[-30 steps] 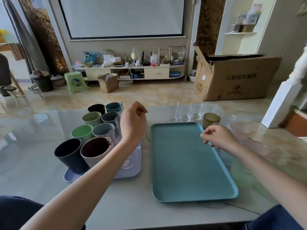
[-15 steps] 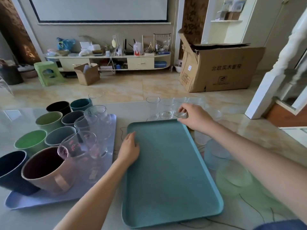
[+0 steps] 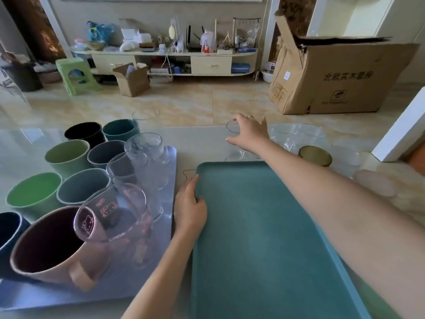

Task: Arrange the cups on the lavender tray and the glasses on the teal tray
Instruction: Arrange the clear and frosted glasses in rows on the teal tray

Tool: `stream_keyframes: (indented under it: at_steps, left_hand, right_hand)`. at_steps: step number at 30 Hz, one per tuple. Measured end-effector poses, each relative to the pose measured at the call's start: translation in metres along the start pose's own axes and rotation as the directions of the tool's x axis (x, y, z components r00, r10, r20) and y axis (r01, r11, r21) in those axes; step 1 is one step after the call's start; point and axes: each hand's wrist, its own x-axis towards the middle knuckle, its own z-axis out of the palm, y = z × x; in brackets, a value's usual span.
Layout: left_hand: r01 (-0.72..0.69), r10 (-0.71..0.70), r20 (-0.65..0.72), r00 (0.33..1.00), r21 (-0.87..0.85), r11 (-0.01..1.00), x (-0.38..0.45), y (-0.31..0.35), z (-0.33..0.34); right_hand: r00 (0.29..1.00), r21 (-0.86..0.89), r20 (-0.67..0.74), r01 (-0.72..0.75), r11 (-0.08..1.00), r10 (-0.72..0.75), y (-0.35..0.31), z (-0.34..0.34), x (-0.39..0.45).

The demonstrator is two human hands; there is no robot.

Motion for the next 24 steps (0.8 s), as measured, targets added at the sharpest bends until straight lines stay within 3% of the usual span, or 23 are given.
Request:
stream_keyframes:
  at_steps: [6, 9, 11, 22, 24]
  left_hand:
    - [0.052, -0.052, -0.002, 0.999, -0.024, 0.998, -0.003, 0.005, -0.002]
    - [0.088, -0.088, -0.015, 0.996, -0.039, 0.995, -0.007, 0.011, -0.006]
    - [0.102, -0.103, -0.009, 0.995, -0.045, 0.994, -0.009, 0.015, -0.008]
    - [0.1, -0.101, -0.008, 0.995, -0.084, 0.991, -0.009, 0.014, -0.008]
    - [0.095, -0.096, -0.012, 0.995, -0.095, 0.991, -0.009, 0.013, -0.007]
  right_hand:
    - [0.974, 0.421, -0.22, 0.143, 0.896, -0.053, -0.02, -0.02, -0.034]
    - [0.989, 0.528, -0.106, 0.142, 0.837, -0.1, -0.034, -0.025, -0.061]
    - [0.99, 0.529, -0.035, 0.137, 0.837, -0.14, -0.04, -0.017, -0.075]
    - [0.99, 0.481, -0.014, 0.13, 0.867, -0.141, -0.056, 0.017, -0.078]
    - [0.985, 0.492, 0.042, 0.124, 0.861, -0.166, -0.054, 0.015, -0.078]
